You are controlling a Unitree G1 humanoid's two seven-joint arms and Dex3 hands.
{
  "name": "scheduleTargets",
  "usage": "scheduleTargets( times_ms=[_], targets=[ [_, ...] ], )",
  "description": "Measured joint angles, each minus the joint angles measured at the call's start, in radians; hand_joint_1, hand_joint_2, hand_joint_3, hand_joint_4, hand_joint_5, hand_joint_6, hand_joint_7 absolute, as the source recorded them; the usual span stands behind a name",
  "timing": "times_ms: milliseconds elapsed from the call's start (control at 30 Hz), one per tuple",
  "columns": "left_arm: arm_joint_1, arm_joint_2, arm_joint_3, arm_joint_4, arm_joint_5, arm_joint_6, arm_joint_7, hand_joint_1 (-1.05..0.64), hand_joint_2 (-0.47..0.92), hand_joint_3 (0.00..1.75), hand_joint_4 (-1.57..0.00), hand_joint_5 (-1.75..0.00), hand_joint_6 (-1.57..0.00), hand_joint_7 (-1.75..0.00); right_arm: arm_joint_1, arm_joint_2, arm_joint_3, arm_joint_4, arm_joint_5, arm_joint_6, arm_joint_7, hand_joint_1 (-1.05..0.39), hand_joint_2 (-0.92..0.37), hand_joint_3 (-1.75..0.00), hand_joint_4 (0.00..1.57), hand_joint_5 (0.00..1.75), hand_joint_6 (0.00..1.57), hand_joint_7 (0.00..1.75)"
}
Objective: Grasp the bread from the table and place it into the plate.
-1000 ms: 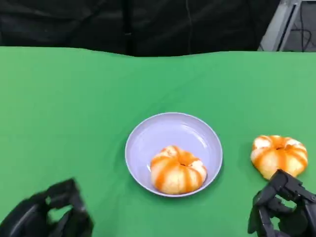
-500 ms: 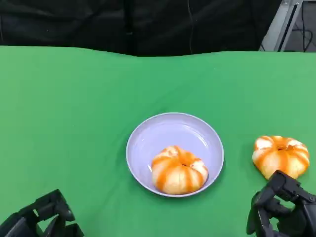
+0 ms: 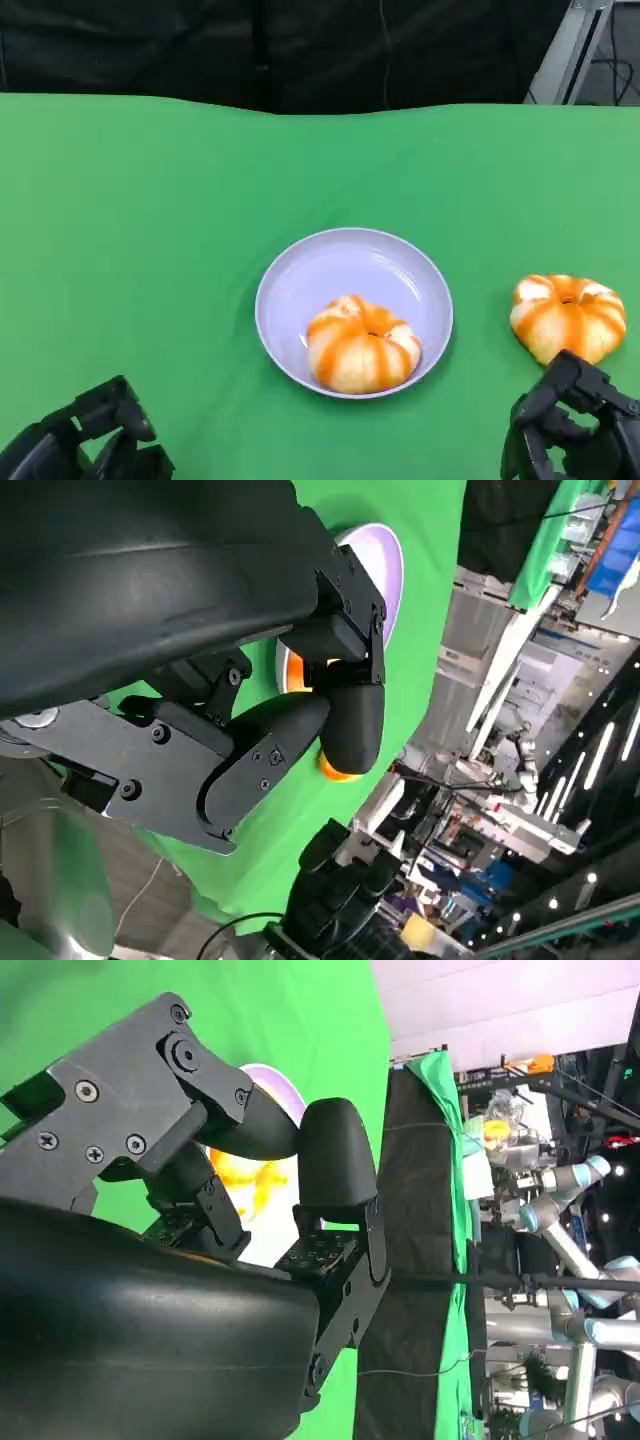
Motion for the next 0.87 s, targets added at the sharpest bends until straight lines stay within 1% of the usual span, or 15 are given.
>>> scheduleTargets(
  times_ms=[300,500,867],
  targets=[
    [0.000,-0.001,0.001,-0.022,0.009,0.015,0.017,-0.17,0.74,0.88,-0.90,-1.75,-0.75,-1.75,0.005,0.000,0.000,-0.016,0.002,0.003,0.002,-0.14,-0.49,-1.31,0.88,1.75,0.77,1.62],
    [0.000,-0.005,0.006,-0.024,0.010,0.019,0.025,-0.16,0.73,0.89,-0.91,-1.75,-0.75,-1.75,0.011,-0.002,0.000,-0.030,0.010,0.027,0.003,-0.13,-0.50,-1.30,0.89,1.75,0.78,1.62],
    [0.000,-0.006,0.008,-0.025,0.010,0.023,0.032,-0.14,0.73,0.90,-0.92,-1.75,-0.76,-1.75,0.011,-0.003,0.000,-0.032,0.015,0.029,0.003,-0.14,-0.50,-1.30,0.89,1.75,0.77,1.62]
  ],
)
